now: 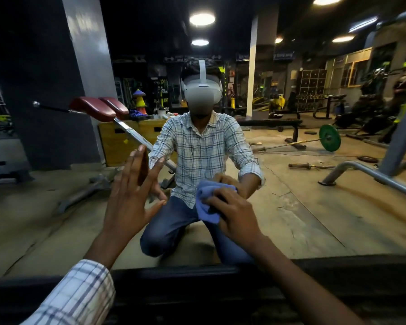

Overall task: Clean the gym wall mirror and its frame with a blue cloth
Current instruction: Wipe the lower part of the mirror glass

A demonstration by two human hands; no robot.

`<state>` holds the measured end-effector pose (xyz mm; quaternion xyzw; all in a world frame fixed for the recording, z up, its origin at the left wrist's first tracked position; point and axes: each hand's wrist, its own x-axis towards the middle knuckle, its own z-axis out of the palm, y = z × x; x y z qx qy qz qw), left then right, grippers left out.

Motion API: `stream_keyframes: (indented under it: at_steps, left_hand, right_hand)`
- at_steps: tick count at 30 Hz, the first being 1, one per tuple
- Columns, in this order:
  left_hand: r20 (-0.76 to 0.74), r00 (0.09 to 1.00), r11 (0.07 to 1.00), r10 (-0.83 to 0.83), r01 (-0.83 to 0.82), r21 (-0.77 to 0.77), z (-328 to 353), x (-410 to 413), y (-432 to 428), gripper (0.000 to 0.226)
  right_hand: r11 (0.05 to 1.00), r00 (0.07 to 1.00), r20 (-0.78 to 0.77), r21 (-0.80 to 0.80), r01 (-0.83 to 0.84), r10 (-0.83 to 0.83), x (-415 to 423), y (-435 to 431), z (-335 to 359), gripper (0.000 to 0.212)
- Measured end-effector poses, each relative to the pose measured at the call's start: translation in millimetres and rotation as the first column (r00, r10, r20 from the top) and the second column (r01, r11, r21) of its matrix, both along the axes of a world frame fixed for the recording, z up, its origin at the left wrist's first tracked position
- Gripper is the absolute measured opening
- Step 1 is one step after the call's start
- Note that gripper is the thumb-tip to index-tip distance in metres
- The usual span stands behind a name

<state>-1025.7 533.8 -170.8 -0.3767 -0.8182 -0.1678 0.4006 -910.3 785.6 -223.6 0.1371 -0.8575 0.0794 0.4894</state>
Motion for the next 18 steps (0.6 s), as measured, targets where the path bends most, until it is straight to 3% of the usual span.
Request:
stream_keyframes:
  at_steps: [2, 4, 6, 8, 10, 12, 15, 18]
  left_hand:
    - [-0.028, 0.999, 0.999, -0.028, 0.028, -0.018, 1, -4, -7, 0.109]
    - [-0.058, 0.997, 0.998, -0.046, 0.043, -0.041, 3, -9, -13, 0.11]
    - [-0.076, 0.996, 0.998, -0.046, 0.042, -0.05, 4, -14, -17, 0.11]
    - [-0.095, 0.995, 0.998, -0.043, 0.039, -0.045, 4, -18, -20, 0.108]
    - [-0.112, 0.993, 0.999, -0.032, 0.028, -0.032, 7, -24, -26, 0.108]
    - [-0.106, 0.994, 1.0, -0.023, 0.021, -0.02, 9, -31, -37, 0.109]
    - [-0.084, 0.996, 1.0, -0.02, 0.02, 0.003, 7, -44, -54, 0.114]
    - [-0.086, 0.996, 1.0, -0.014, 0.014, -0.005, 6, -58, -68, 0.117]
  right_hand:
    - [0.997, 1.0, 0.026, 0.07, -0.013, 0.011, 0, 1, 8, 0.033]
    - [0.999, 0.998, -0.039, 0.03, 0.044, -0.042, -5, 1, 36, 0.032]
    - [0.979, 0.968, -0.218, -0.186, 0.081, -0.121, -11, -1, 80, 0.028]
    - [0.901, 0.891, -0.398, -0.432, 0.025, -0.216, -16, -8, 120, 0.025]
    - [0.86, 0.86, -0.428, -0.51, 0.024, -0.278, -28, -24, 129, 0.023]
    - [0.925, 0.928, -0.306, -0.368, 0.089, -0.211, -44, -49, 97, 0.025]
    - [0.999, 0.999, -0.016, -0.025, -0.031, 0.031, -52, -85, 30, 0.028]
    - [0.997, 0.995, 0.058, -0.037, -0.074, 0.076, -49, -95, 15, 0.033]
